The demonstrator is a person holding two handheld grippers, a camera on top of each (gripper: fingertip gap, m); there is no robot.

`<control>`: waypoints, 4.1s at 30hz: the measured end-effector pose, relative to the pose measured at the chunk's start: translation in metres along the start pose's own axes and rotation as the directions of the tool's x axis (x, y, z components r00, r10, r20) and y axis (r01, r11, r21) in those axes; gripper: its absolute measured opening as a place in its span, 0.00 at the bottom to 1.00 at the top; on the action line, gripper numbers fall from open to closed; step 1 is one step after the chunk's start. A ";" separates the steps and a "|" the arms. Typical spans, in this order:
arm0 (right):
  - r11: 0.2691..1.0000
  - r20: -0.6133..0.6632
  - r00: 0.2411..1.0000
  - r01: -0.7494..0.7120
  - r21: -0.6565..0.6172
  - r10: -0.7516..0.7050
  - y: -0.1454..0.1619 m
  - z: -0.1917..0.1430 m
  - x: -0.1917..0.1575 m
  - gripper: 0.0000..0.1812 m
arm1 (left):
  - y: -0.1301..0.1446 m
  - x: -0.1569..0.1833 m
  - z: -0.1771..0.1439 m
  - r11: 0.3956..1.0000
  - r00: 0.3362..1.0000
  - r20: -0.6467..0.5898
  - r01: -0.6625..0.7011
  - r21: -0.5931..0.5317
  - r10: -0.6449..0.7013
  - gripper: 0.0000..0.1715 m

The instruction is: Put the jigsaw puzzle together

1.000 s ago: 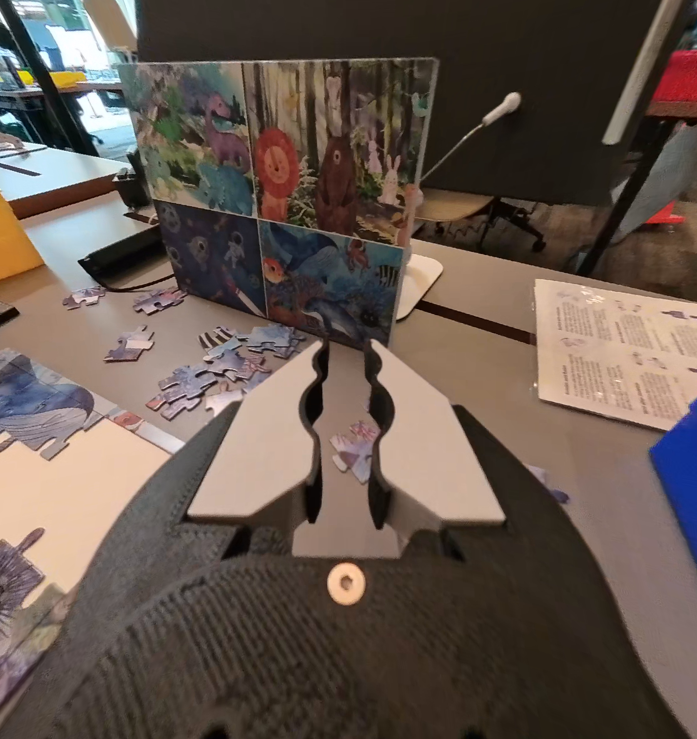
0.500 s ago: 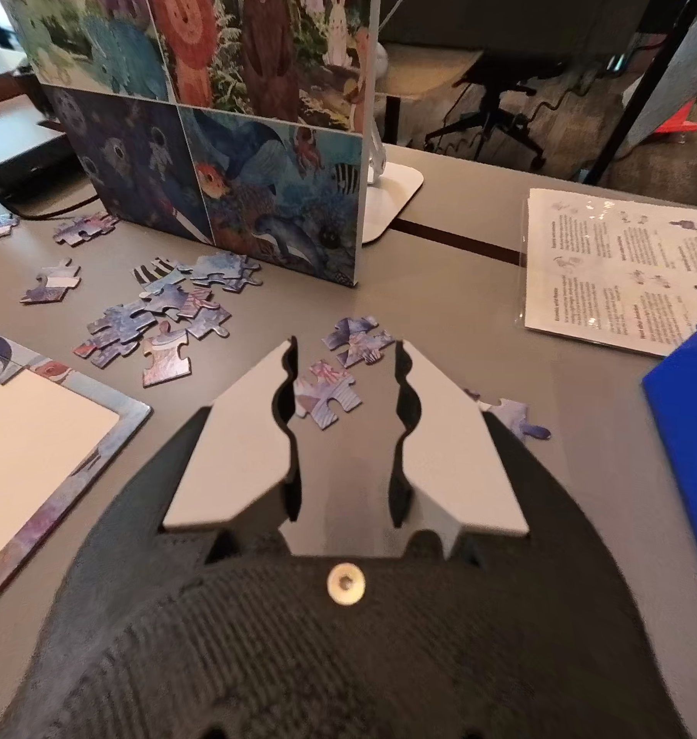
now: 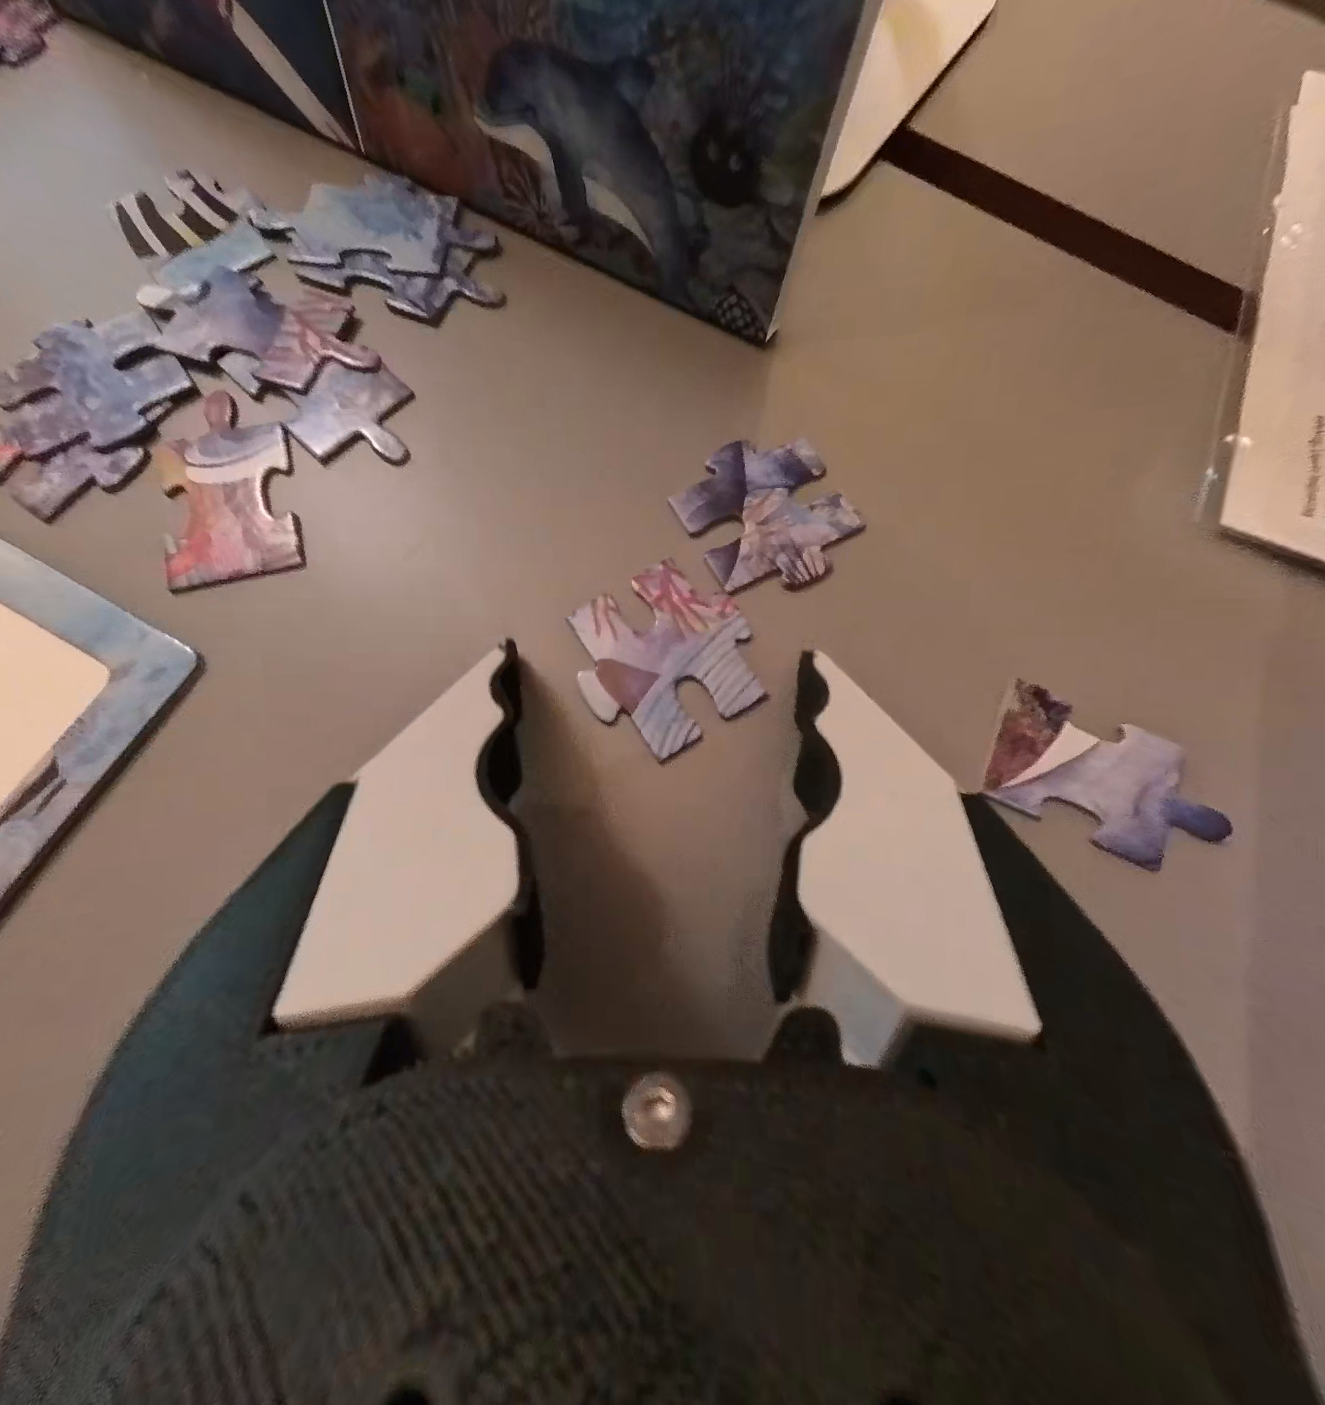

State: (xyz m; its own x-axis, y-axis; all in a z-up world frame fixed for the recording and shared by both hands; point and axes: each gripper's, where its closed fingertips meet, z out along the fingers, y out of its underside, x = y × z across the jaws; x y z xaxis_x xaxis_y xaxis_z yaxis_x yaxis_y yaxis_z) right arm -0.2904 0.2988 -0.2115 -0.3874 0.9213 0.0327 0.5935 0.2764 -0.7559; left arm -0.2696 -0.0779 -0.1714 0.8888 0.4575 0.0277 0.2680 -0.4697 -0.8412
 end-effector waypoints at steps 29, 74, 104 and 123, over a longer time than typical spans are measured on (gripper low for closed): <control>0.997 -0.137 0.991 -0.018 -0.078 0.007 0.016 -0.021 0.032 0.15 | 0.005 0.002 0.004 0.999 1.000 0.003 -0.024 -0.032 0.024 0.00; 0.988 -0.114 0.984 -0.146 -0.053 0.140 0.011 -0.009 0.015 0.25 | 0.007 0.004 0.006 0.996 0.997 0.025 -0.073 -0.057 0.074 0.00; 0.992 -0.081 0.988 -0.128 0.003 0.128 0.000 -0.021 0.015 0.32 | 0.010 0.004 0.008 0.993 0.995 0.033 -0.092 -0.077 0.095 0.00; 0.994 -0.054 0.994 -0.102 -0.027 0.100 0.002 0.003 0.013 0.08 | 0.012 0.005 0.010 0.991 0.994 0.037 -0.103 -0.088 0.107 0.00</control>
State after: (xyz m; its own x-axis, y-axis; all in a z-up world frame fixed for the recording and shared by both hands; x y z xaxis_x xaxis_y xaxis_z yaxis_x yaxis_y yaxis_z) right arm -0.2961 0.3110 -0.2143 -0.2873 0.9578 -0.0080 0.6483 0.1883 -0.7377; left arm -0.2659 -0.0740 -0.1863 0.8980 0.4323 -0.0821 0.2064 -0.5787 -0.7890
